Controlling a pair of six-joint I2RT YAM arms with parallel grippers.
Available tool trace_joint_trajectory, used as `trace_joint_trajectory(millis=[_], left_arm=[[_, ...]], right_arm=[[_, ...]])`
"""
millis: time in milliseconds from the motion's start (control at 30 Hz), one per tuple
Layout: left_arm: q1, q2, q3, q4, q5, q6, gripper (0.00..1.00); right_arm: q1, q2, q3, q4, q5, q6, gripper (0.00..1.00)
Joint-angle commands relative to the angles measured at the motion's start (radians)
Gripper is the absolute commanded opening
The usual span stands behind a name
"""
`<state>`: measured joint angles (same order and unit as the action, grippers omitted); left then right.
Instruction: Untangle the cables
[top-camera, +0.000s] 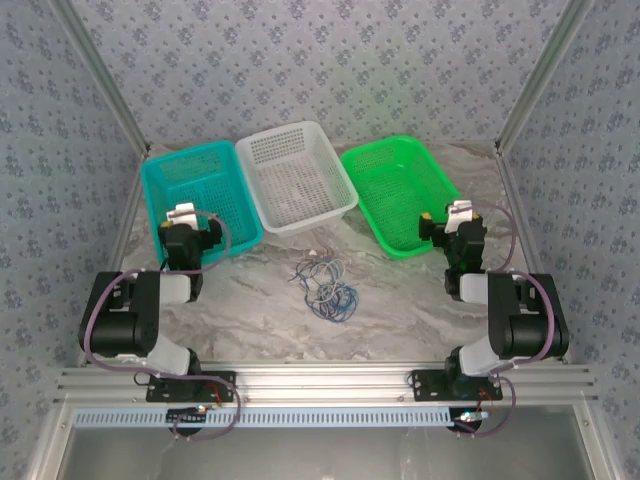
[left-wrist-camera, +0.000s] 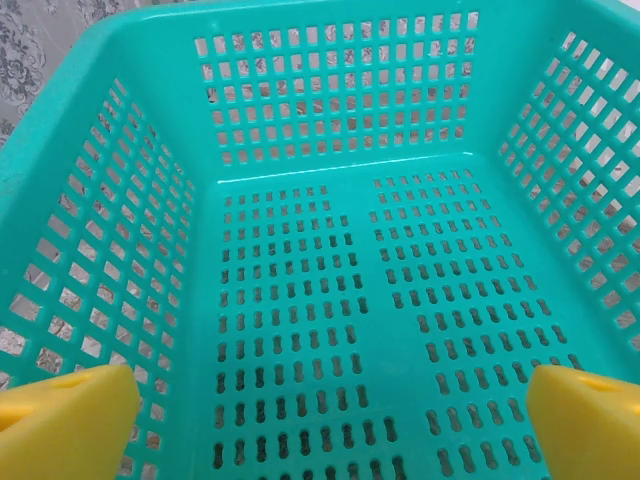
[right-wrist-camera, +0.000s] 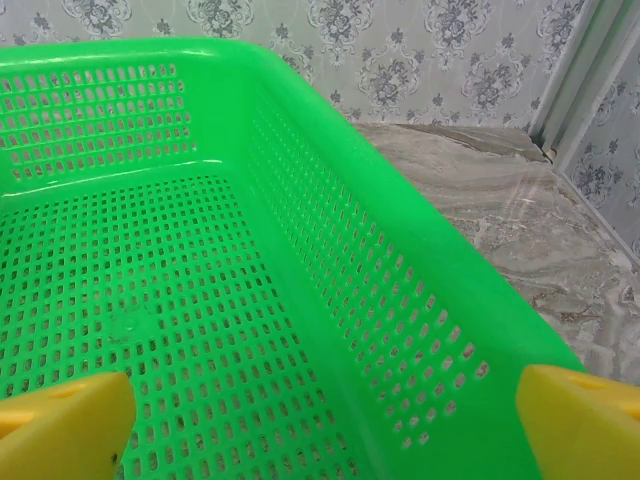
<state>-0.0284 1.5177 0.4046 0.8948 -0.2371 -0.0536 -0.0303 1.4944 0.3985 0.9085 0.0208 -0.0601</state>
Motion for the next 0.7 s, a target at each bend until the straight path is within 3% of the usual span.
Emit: trace_joint_trajectory(millis=[0, 667], left_arm=[[0.002, 0.015, -0.016, -0.03, -0.036, -0.006, 0.99], [0.006, 0.014, -0.014, -0.036, -0.019, -0.001, 1.0]], right_arm=[[-0.005, 0.026, -0.006, -0.106, -0.016, 0.036, 1.0], [-0.02, 0.004, 0.014, -0.145, -0.049, 0.038, 1.0]])
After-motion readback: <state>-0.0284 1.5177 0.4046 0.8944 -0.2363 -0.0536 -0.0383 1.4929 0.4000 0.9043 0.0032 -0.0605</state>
